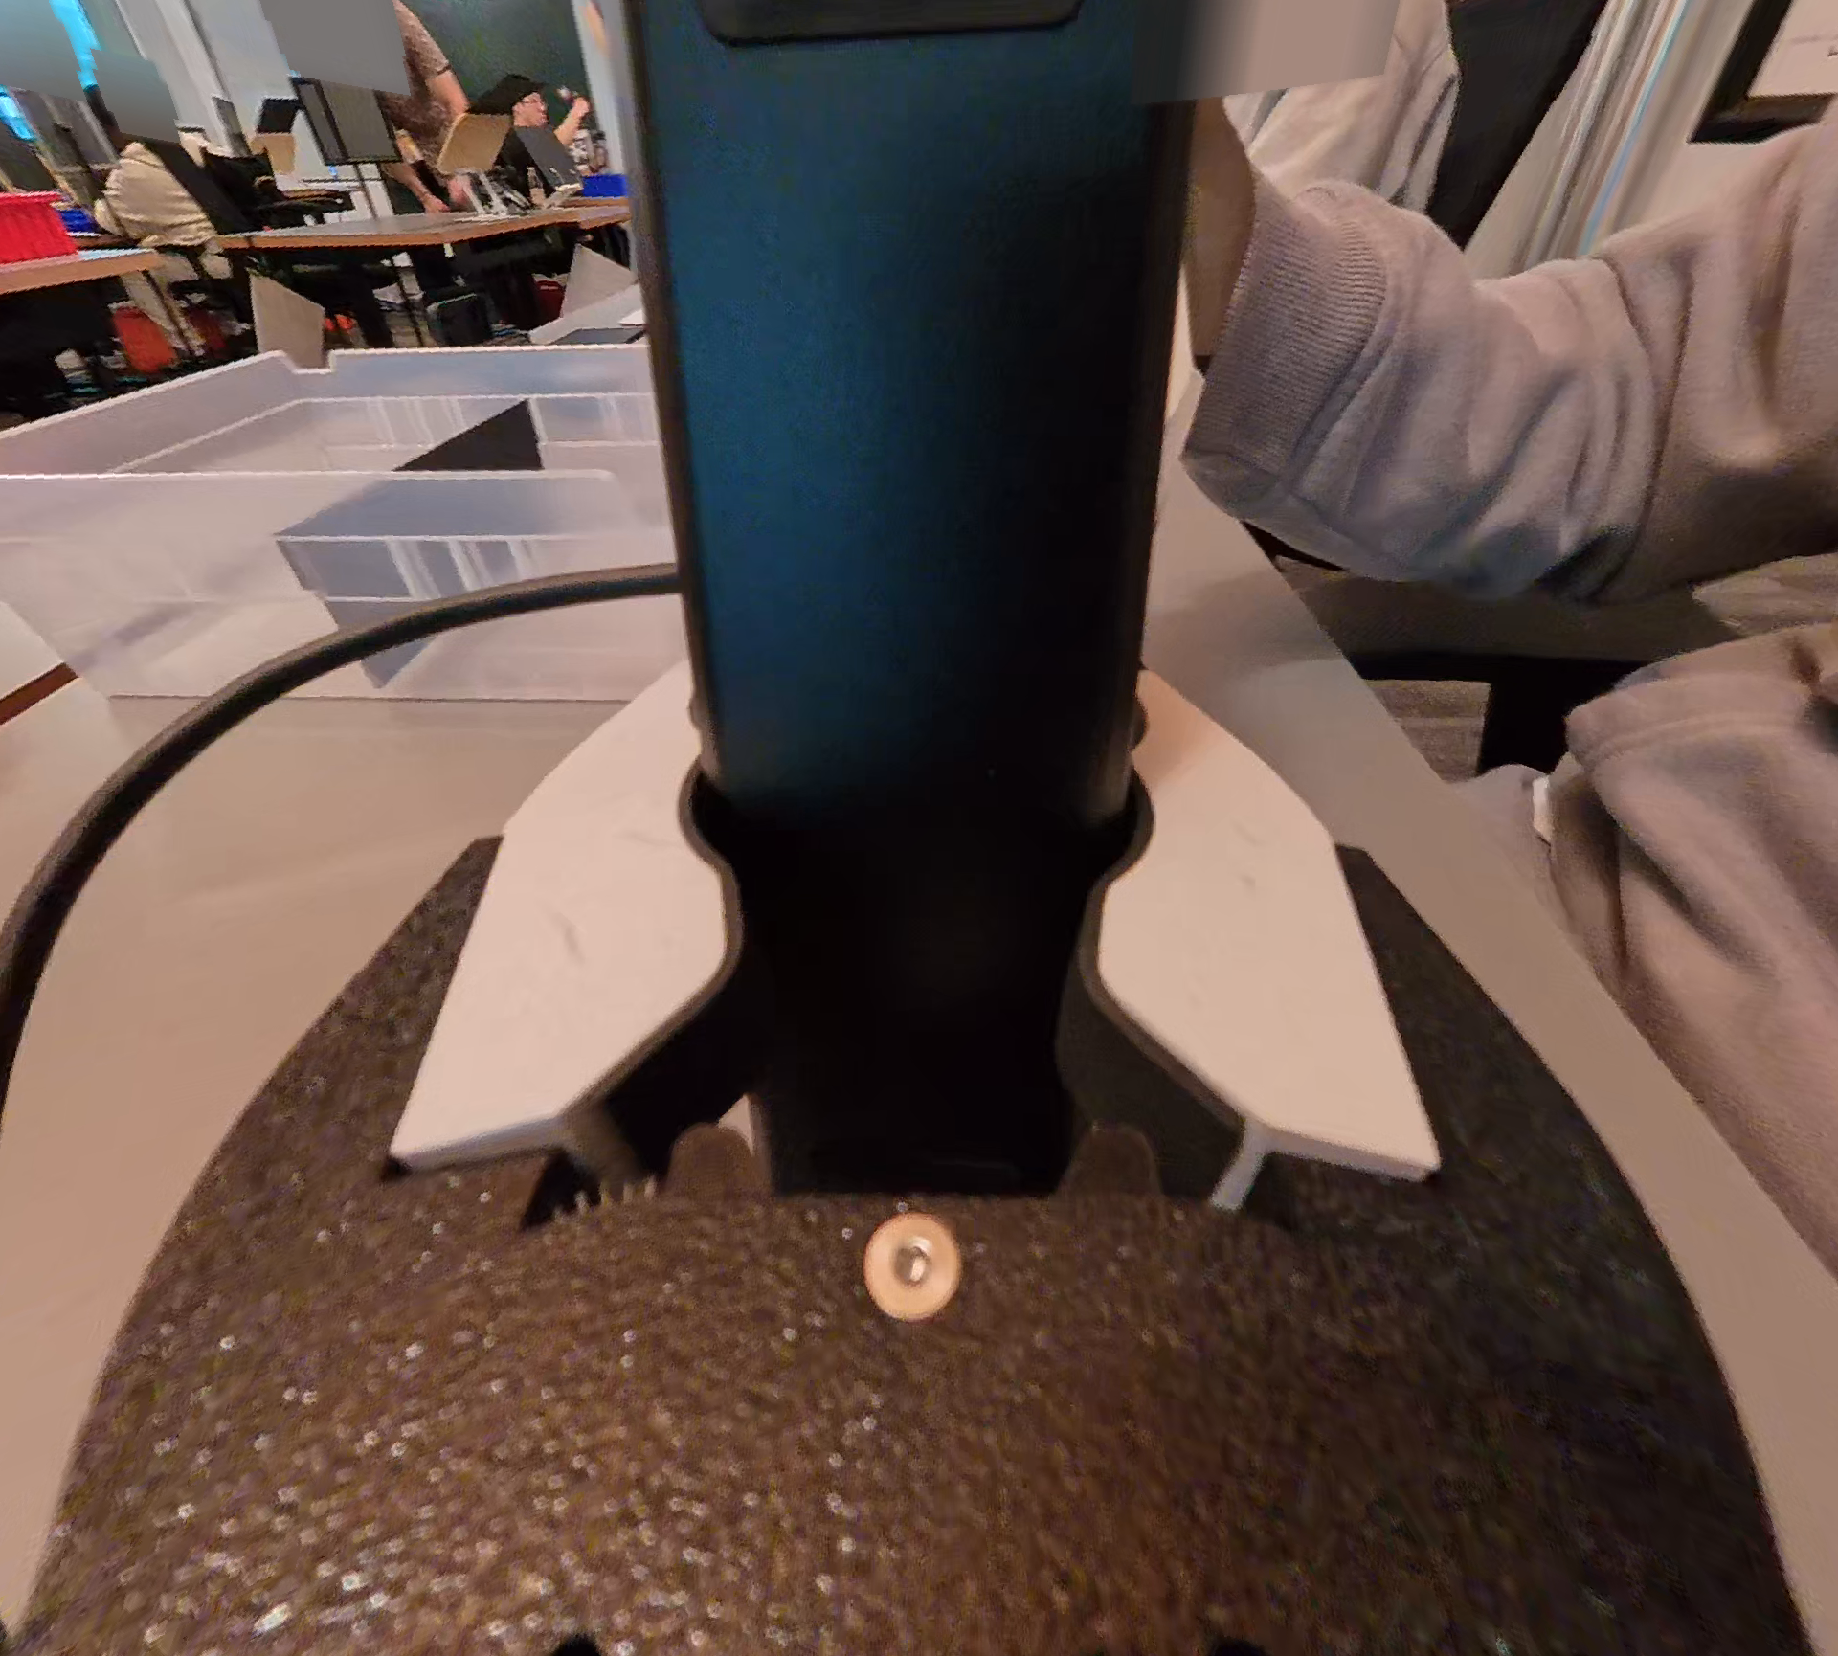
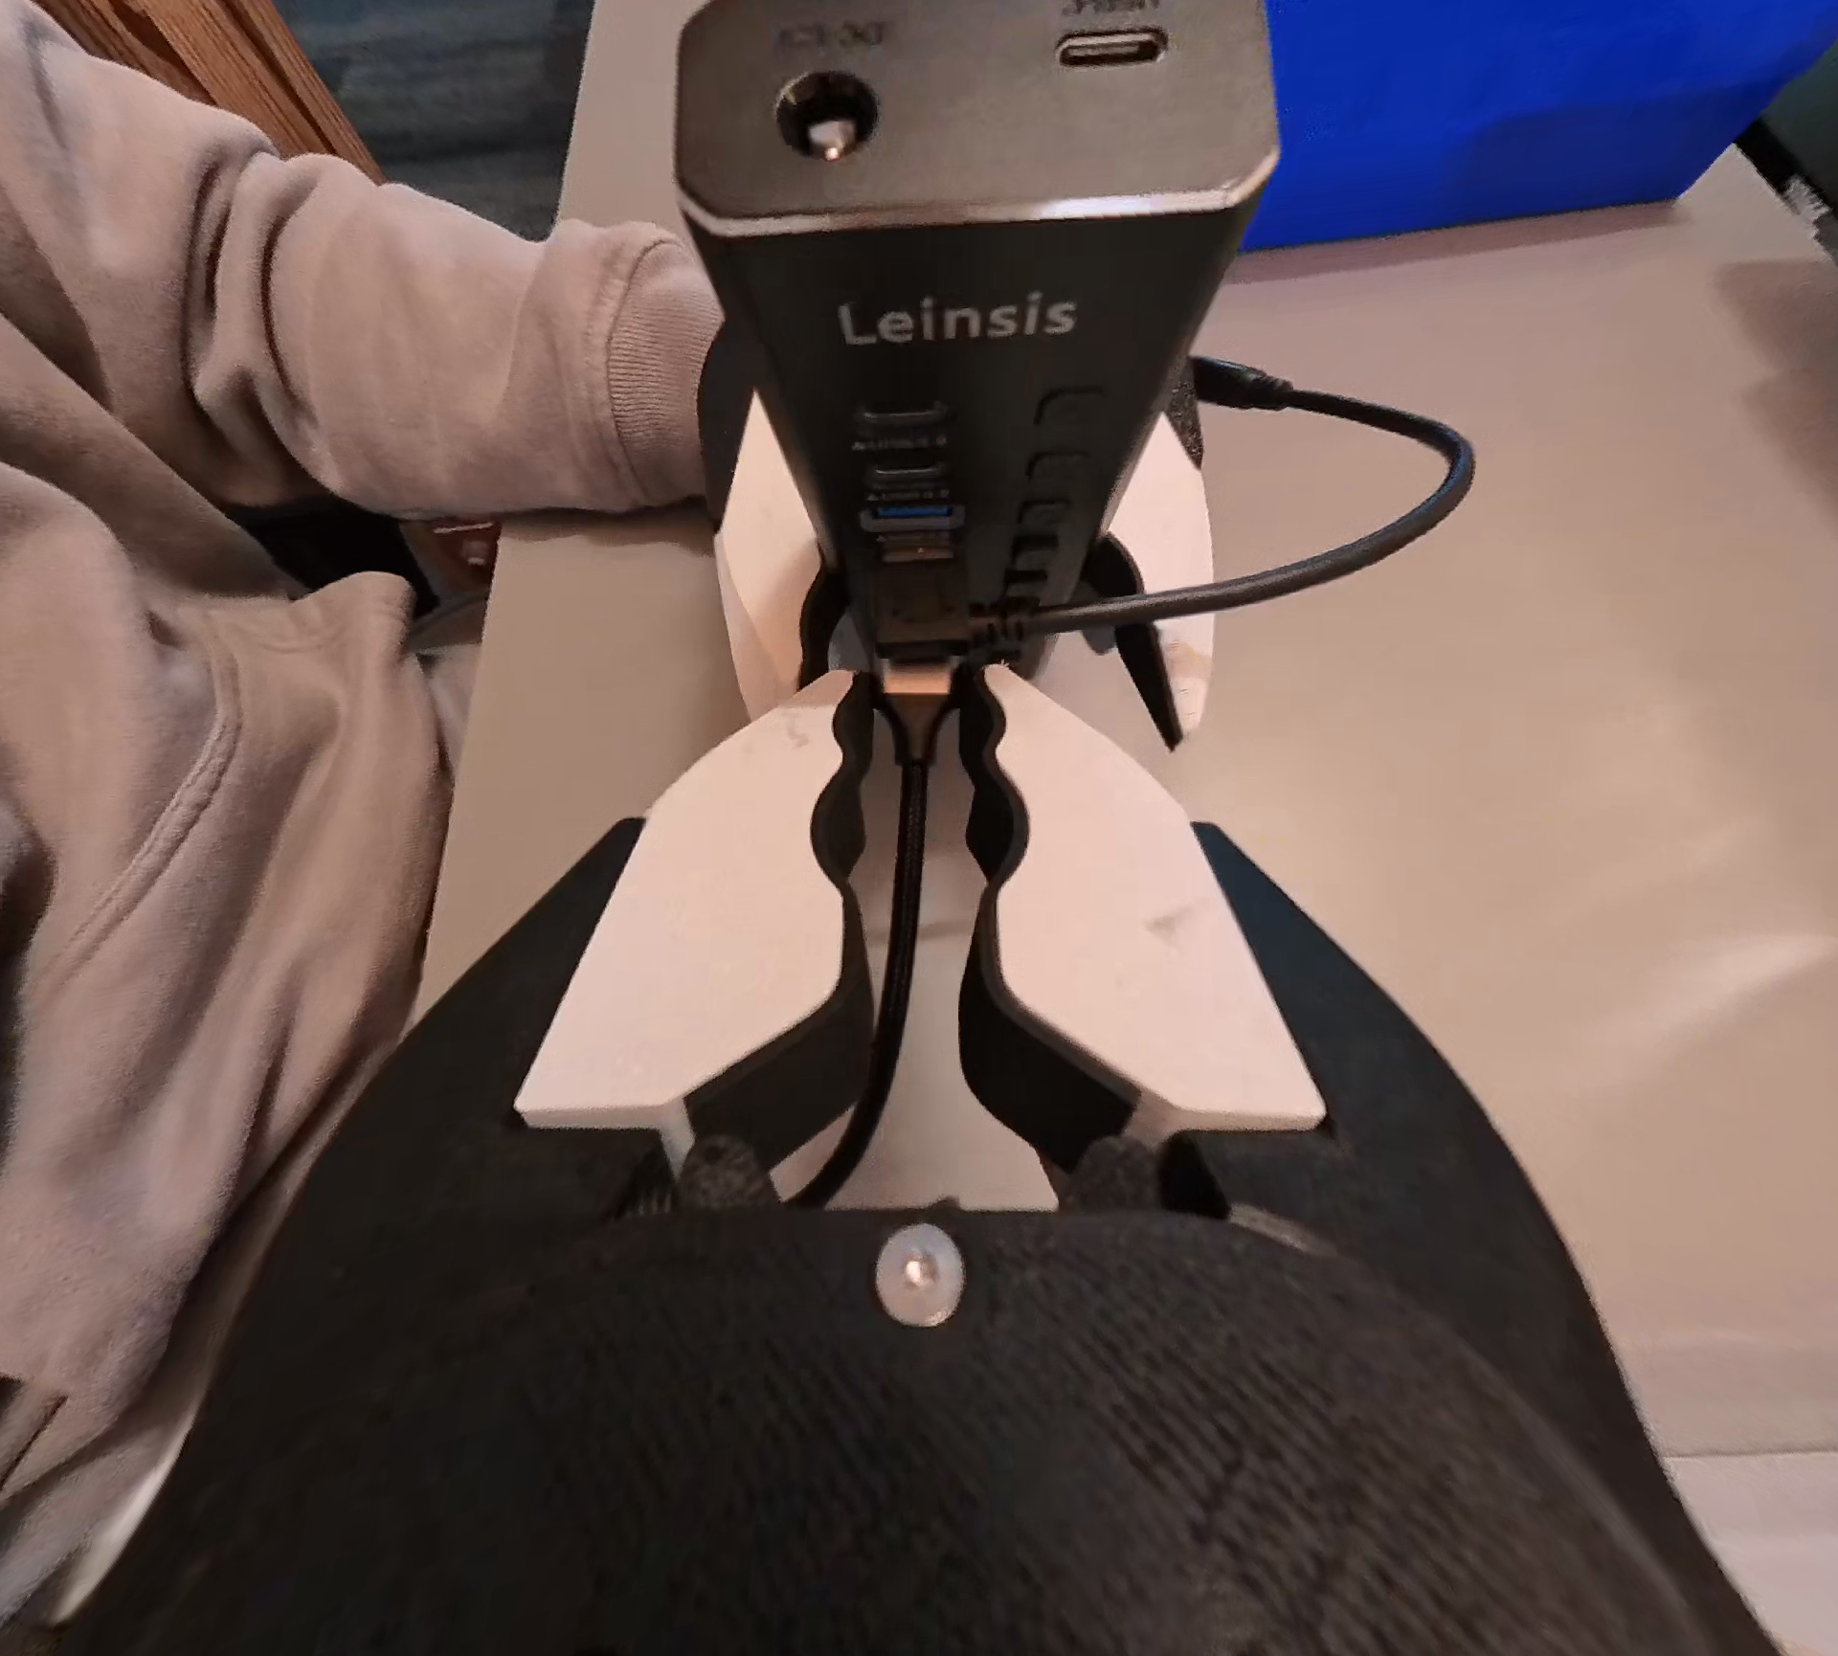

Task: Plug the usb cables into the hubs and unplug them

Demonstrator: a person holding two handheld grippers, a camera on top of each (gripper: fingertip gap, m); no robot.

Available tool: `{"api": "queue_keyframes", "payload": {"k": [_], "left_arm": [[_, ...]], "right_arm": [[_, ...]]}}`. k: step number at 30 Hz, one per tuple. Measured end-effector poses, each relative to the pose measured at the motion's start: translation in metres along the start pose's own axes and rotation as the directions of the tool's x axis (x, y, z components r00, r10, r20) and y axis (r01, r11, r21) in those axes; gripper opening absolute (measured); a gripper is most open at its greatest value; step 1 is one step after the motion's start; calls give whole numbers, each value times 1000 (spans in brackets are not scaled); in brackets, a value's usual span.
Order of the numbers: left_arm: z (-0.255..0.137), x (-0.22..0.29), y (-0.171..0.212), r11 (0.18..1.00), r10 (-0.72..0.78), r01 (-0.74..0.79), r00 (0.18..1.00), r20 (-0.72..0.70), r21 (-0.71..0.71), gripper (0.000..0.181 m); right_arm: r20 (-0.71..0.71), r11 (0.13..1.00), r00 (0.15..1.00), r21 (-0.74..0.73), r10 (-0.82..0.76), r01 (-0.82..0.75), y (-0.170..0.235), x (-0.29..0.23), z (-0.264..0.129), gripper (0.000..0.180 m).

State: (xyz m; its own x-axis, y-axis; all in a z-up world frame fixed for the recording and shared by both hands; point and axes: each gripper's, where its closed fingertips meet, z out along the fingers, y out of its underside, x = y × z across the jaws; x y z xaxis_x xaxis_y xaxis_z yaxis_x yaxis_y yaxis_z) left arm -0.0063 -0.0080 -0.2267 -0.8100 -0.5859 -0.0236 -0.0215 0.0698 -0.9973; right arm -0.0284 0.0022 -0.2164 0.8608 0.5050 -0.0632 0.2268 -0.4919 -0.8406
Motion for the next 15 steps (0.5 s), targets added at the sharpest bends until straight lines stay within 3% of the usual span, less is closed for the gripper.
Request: {"api": "queue_keyframes", "payload": {"k": [7, 9, 11, 13, 15], "left_arm": [[1, 3, 1, 998, 44, -44, 999, -12, -35, 73], [1, 2, 3, 998, 35, -36, 999, -4, -43, 73], [-1, 0, 7, 998, 42, -42, 999, 7, -55, 73], [0, 2, 5, 999, 21, -21, 1000, -13, -35, 73], [2, 5, -2, 1000, 2, -2, 1000, -28, 7, 73]], "right_arm": [[-51, 997, 996, -31, -73, 71, -2, -2, 0, 17], [-161, 992, 979, -2, -128, 129, -14, 8, -8, 33], [-223, 971, 964, 159, -143, 181, -46, 9, -23, 49], [-214, 942, 972, 294, -100, 162, -73, 10, -28, 65], [-168, 942, 982, 308, -80, 130, -80, 12, -15, 74]]}}
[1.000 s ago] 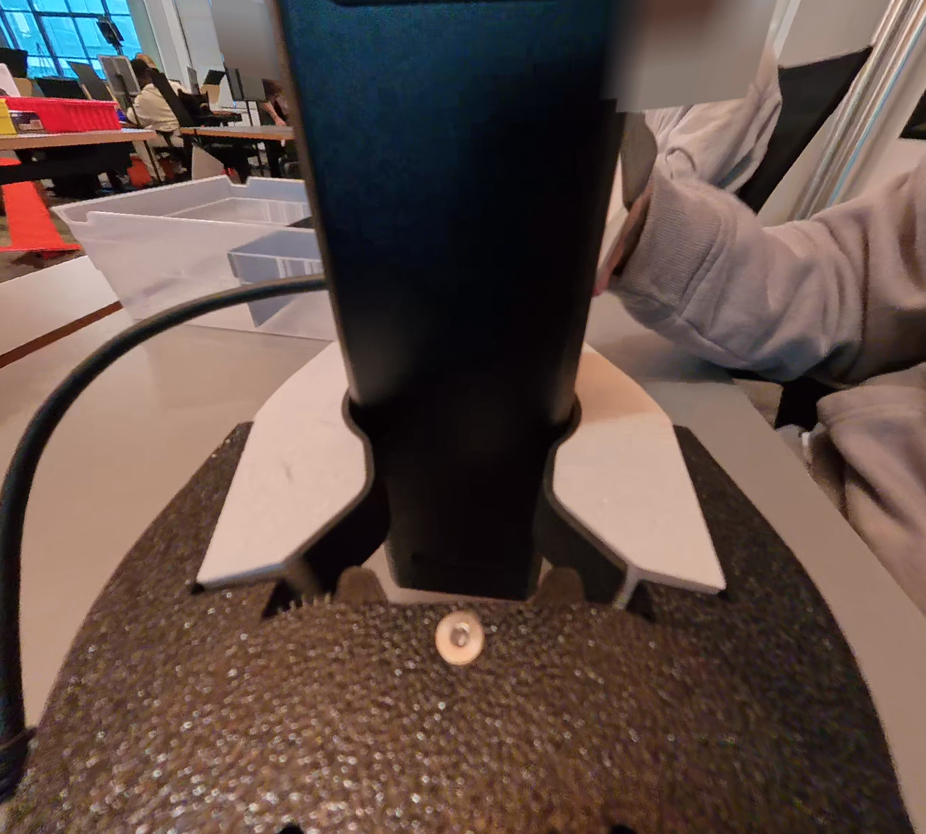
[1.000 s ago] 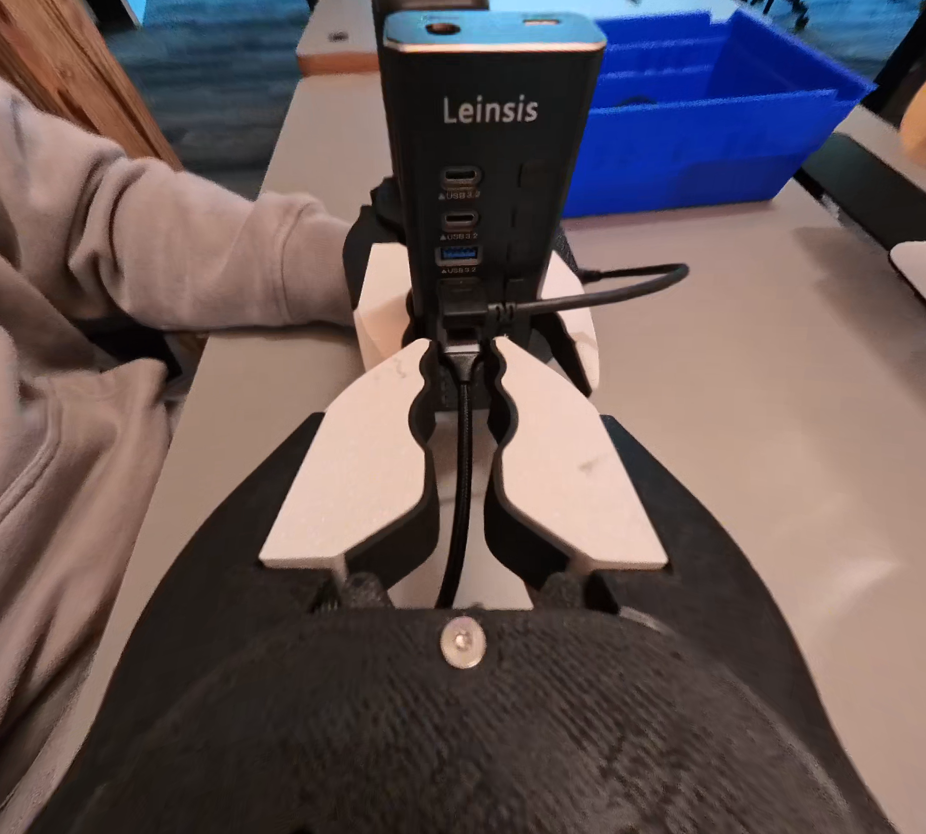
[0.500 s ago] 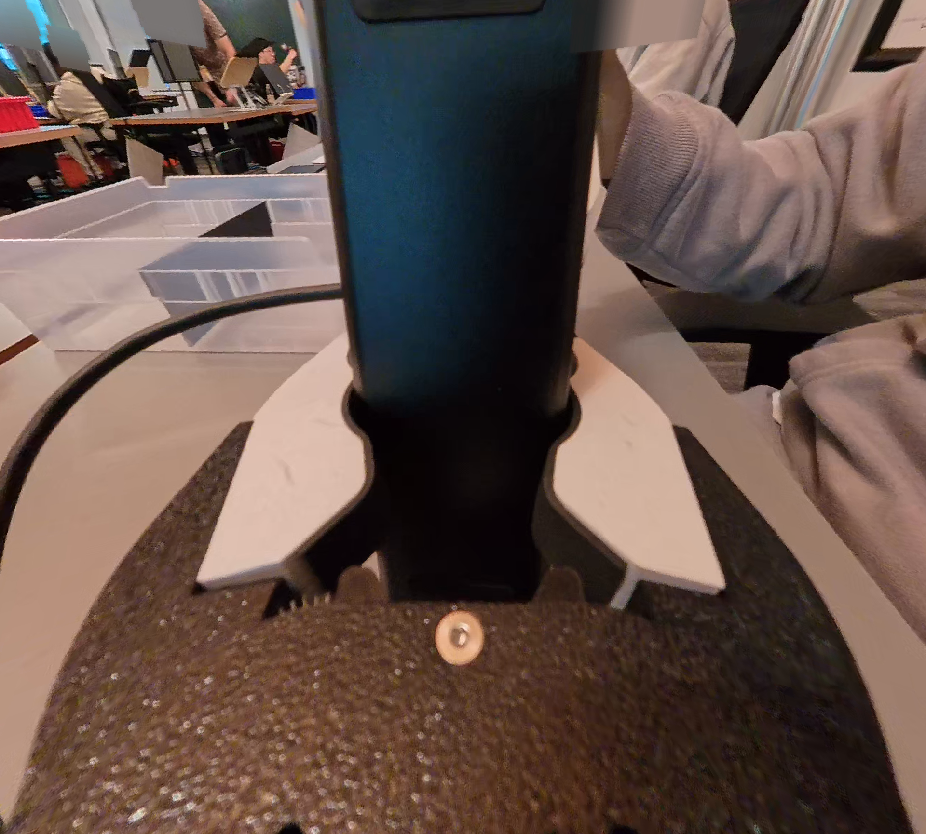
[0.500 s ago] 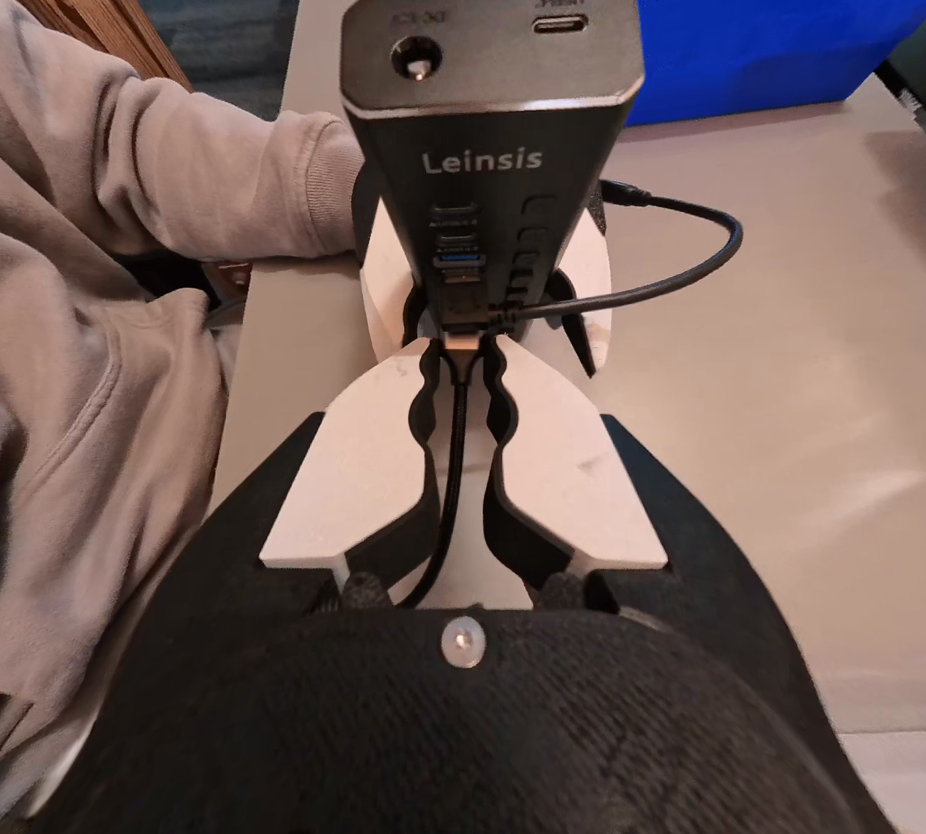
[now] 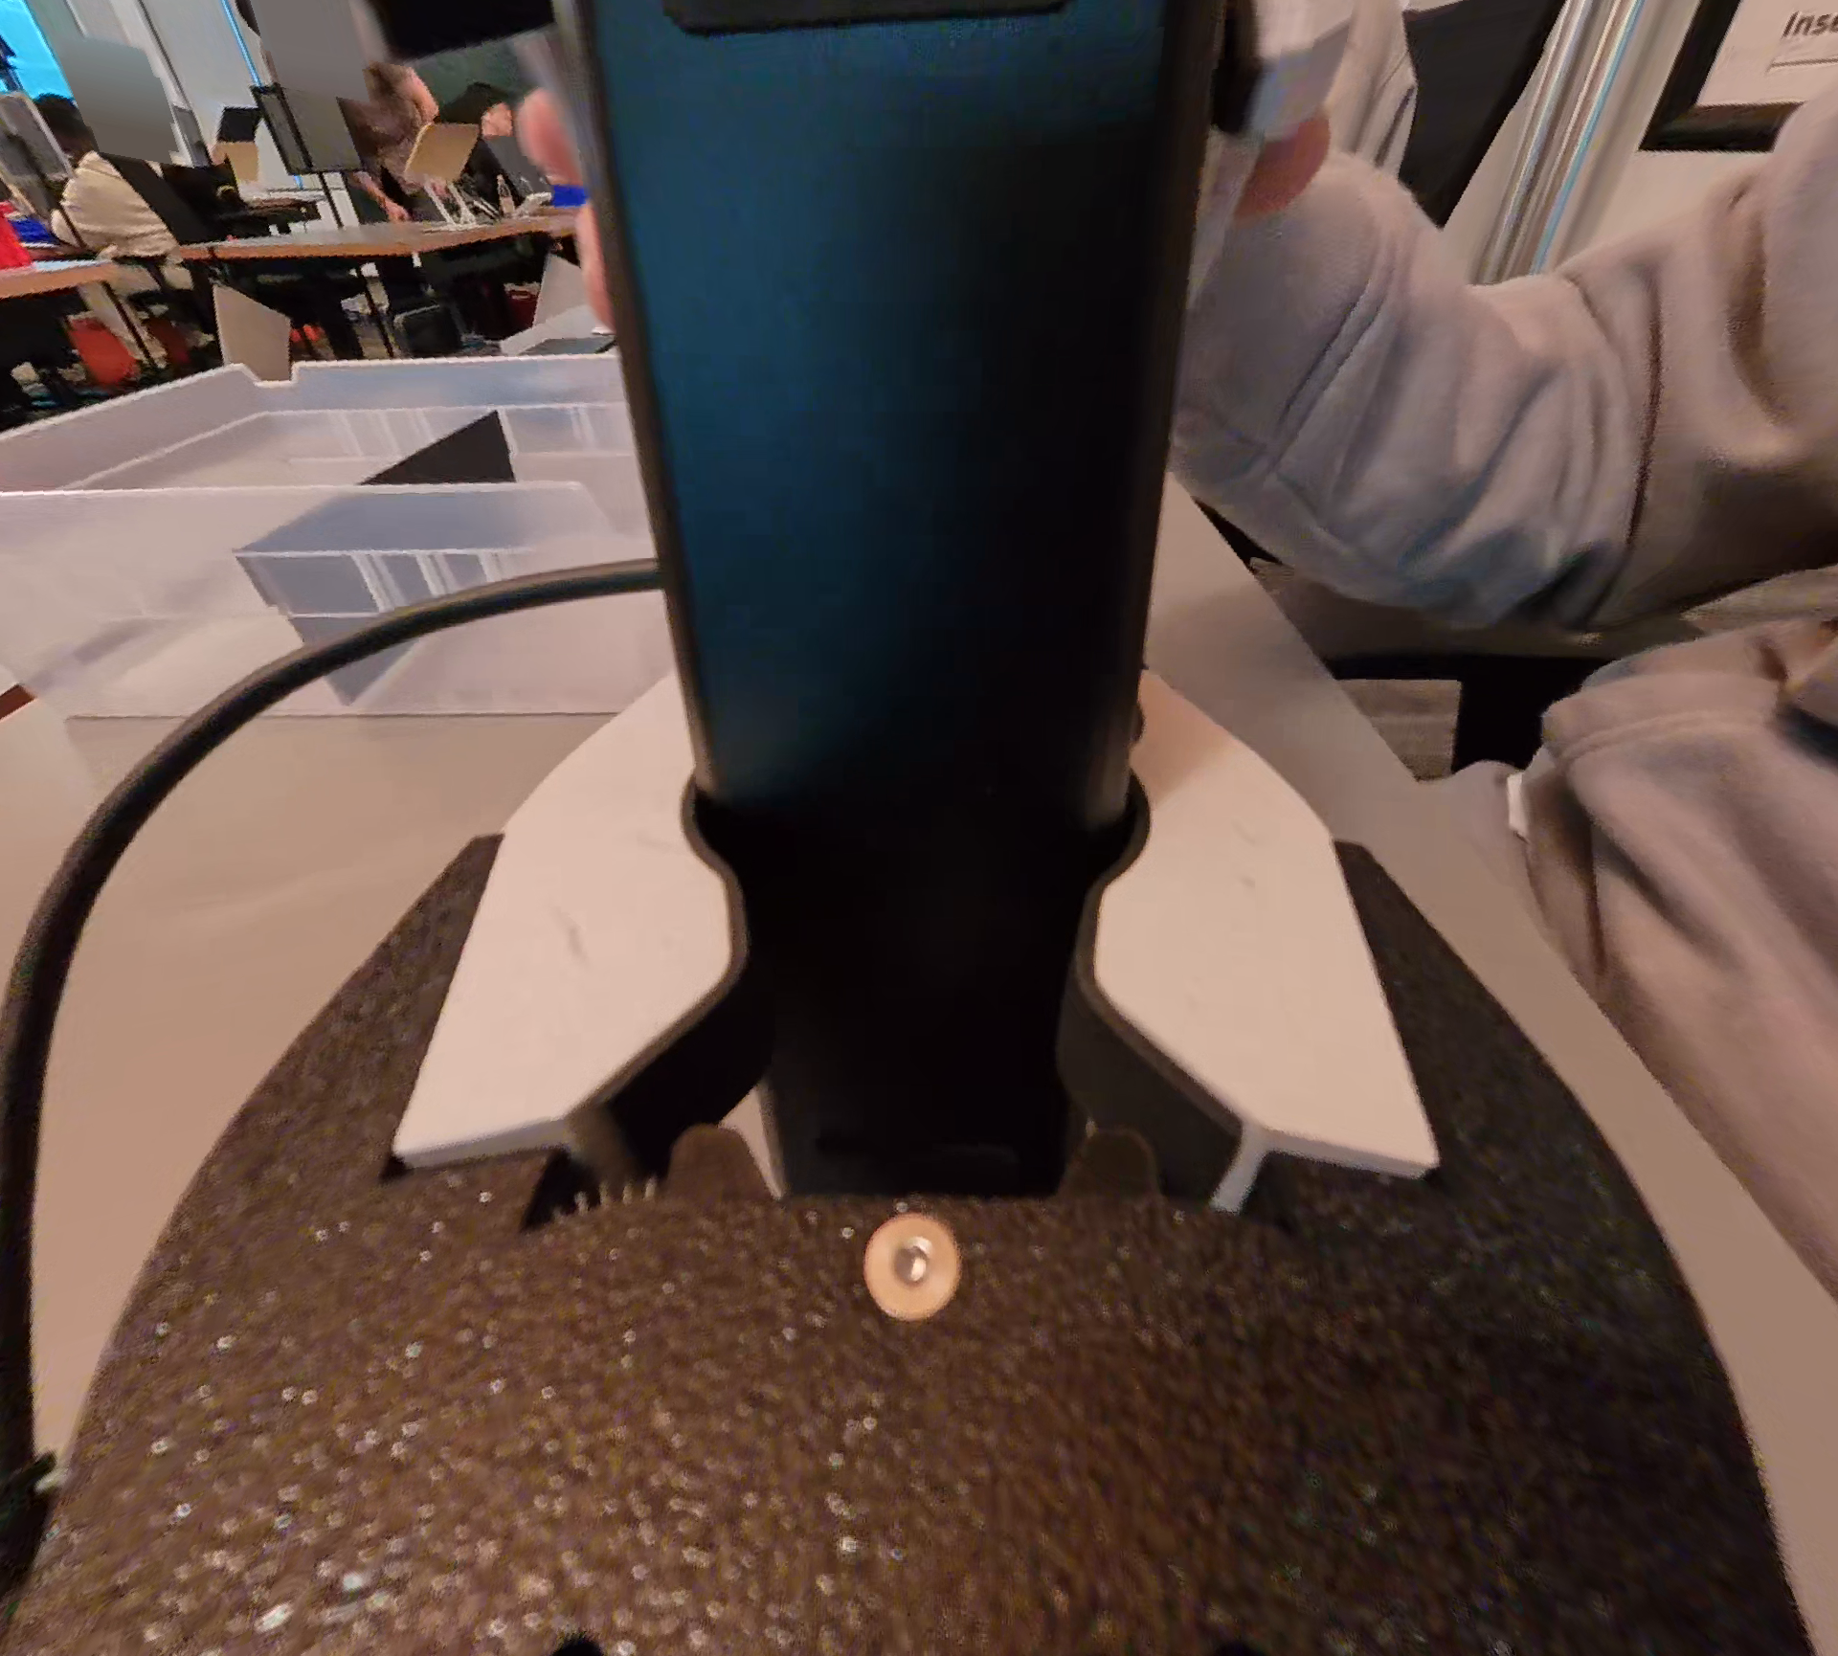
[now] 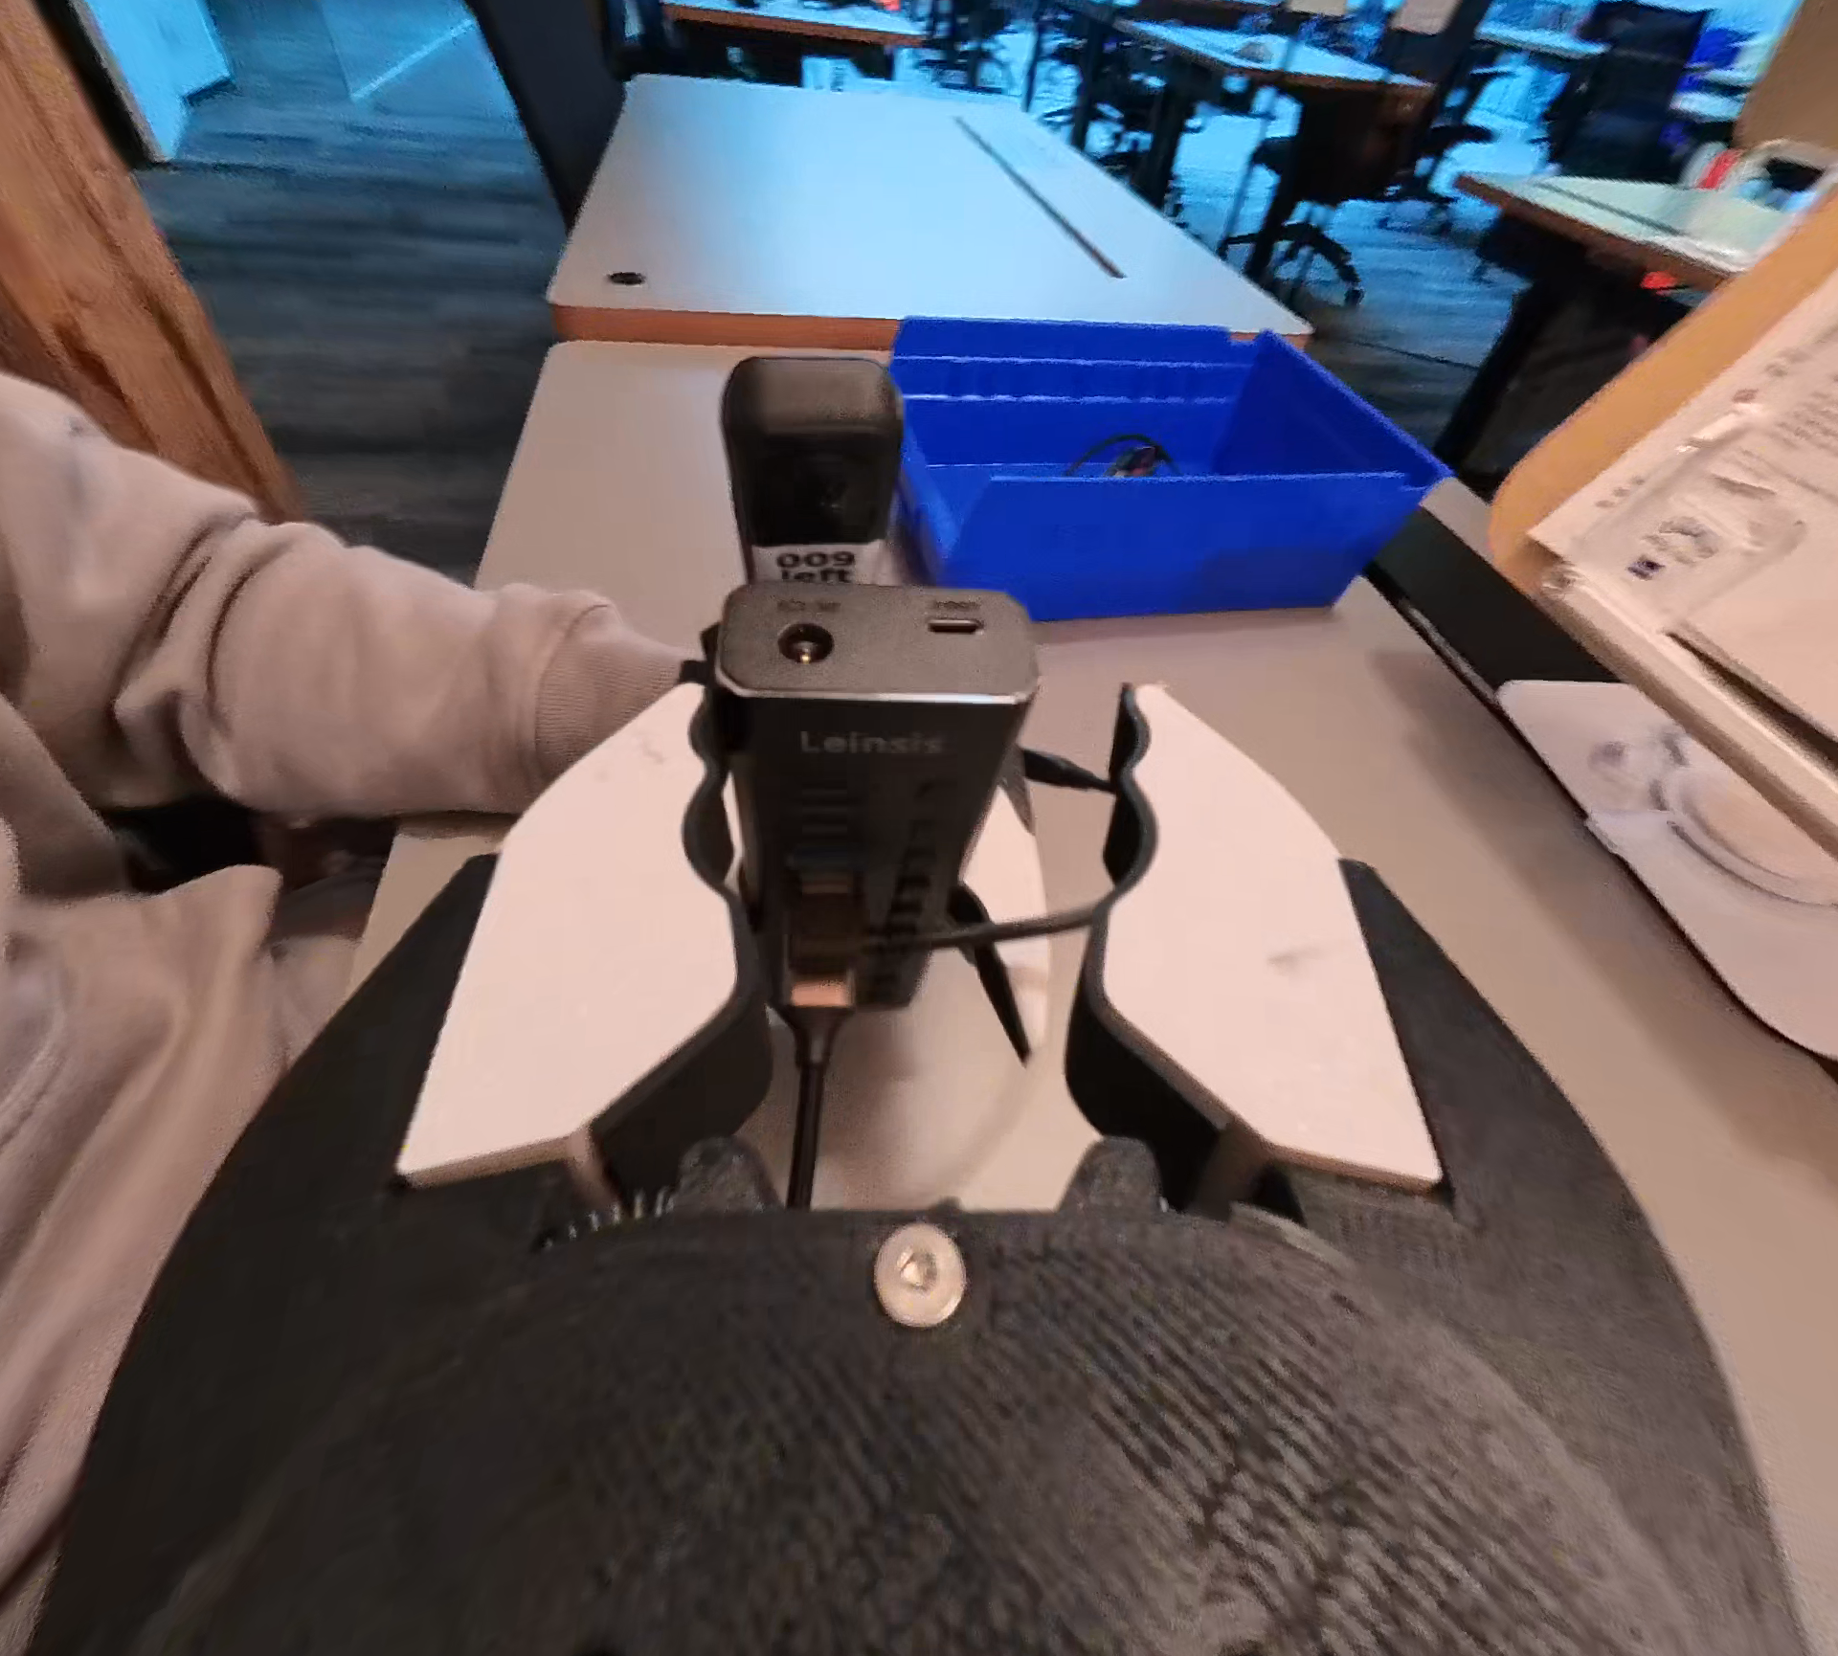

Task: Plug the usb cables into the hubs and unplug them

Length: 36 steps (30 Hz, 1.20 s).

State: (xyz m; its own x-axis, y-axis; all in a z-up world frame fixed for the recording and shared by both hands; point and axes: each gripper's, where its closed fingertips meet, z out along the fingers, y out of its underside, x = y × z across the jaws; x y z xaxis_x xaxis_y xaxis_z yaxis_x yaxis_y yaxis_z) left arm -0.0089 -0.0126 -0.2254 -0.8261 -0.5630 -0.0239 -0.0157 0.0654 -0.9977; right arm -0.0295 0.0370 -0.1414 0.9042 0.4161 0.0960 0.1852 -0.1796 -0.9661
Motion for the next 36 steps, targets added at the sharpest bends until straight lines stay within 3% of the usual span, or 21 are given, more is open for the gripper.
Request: {"api": "queue_keyframes", "payload": {"k": [2, 6, 12, 16, 22, 25, 30, 34, 36], "left_arm": [[1, -1, 5, 999, -6, 6, 1000, 8, -32, 72], [-1, -6, 20, 992, 22, -16, 999, 46, -122, 72], [-3, -6, 7, 998, 25, -22, 997, 67, -53, 72], [-2, -7, 12, 996, 40, -34, 996, 76, -80, 72], [-7, -13, 12, 994, 59, -49, 992, 108, -93, 72], [-12, -20, 2, 998, 42, -36, 989, 145, -46, 72], [-21, -20, -7, 999, 33, -36, 989, 141, 13, 72], [-17, -16, -4, 999, 52, -51, 991, 125, -6, 72], [-16, -16, -2, 999, 48, -47, 991, 127, -11, 72]], "right_arm": [[81, 1000, 996, -9, -26, 27, 1, -11, 13, 59], [134, 990, 989, -119, -56, 72, 9, -13, 27, 59], [169, 980, 983, -174, -67, 97, 13, -17, 28, 58], [186, 976, 980, -193, -64, 100, 17, -17, 31, 58], [191, 981, 978, -155, -86, 117, 12, -15, 34, 58], [101, 986, 992, -136, -80, 93, 9, -2, 19, 58], [93, 986, 995, -166, 41, -25, 47, 5, 2, 52], [166, 989, 986, -149, 5, 20, 57, -13, 4, 20], [158, 987, 987, -157, 9, 16, 61, -13, 6, 16]]}}
